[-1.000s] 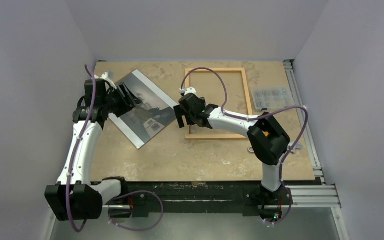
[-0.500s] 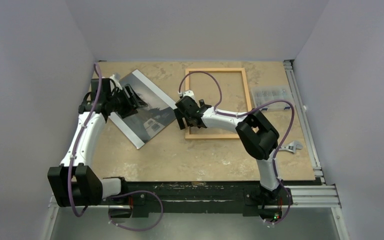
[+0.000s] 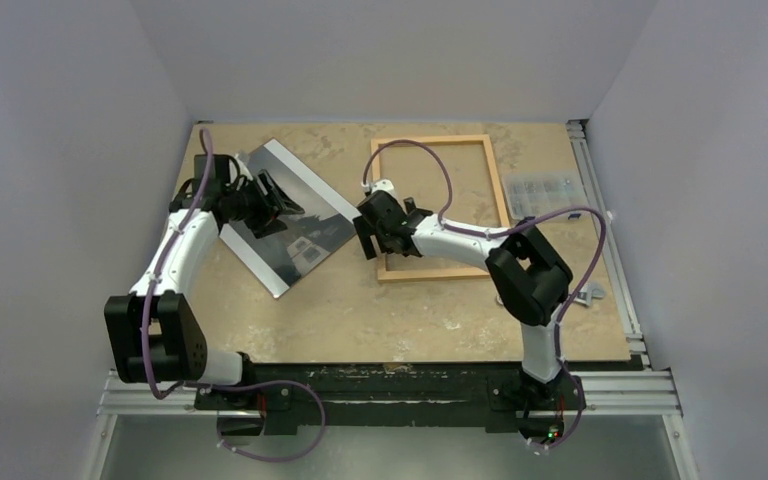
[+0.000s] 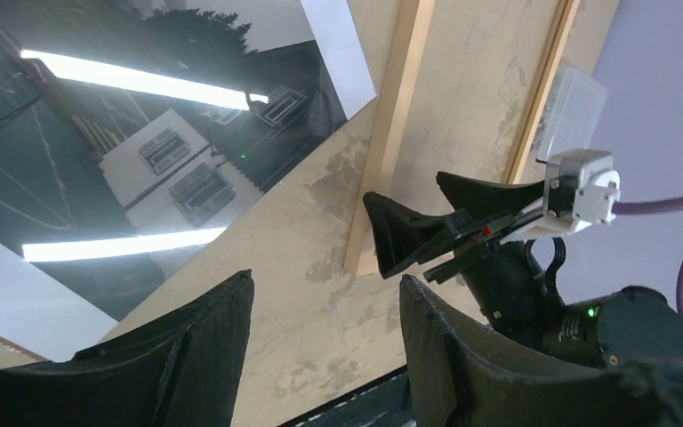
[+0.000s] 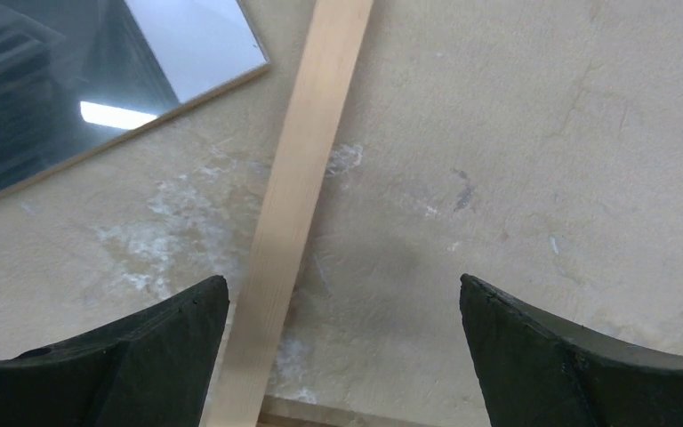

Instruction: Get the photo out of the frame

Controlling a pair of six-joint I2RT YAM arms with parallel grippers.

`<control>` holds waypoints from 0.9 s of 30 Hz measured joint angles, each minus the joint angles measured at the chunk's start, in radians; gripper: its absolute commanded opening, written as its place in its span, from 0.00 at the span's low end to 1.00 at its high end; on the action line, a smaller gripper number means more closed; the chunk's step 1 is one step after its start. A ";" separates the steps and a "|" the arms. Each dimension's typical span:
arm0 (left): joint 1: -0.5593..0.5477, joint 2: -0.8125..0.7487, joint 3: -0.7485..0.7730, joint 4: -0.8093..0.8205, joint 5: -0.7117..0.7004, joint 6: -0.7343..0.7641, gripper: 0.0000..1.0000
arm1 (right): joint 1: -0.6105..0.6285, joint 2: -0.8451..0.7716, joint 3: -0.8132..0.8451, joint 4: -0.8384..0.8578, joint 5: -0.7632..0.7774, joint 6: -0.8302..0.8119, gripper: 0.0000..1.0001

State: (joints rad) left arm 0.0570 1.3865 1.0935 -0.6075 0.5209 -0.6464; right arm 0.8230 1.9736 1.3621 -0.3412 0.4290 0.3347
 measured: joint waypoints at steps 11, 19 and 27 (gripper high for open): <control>0.000 0.212 0.097 0.138 0.136 -0.220 0.61 | -0.056 -0.053 0.116 0.057 -0.296 -0.017 0.94; 0.001 0.339 0.105 0.196 0.164 -0.289 0.57 | -0.216 0.140 0.326 0.159 -0.652 0.056 0.78; 0.027 0.408 0.127 0.182 0.103 -0.269 0.53 | -0.219 0.315 0.481 0.088 -0.719 0.055 0.69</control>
State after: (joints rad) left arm 0.0845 1.7947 1.2201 -0.4252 0.6239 -0.9154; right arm 0.6044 2.2890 1.8431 -0.2531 -0.2905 0.3901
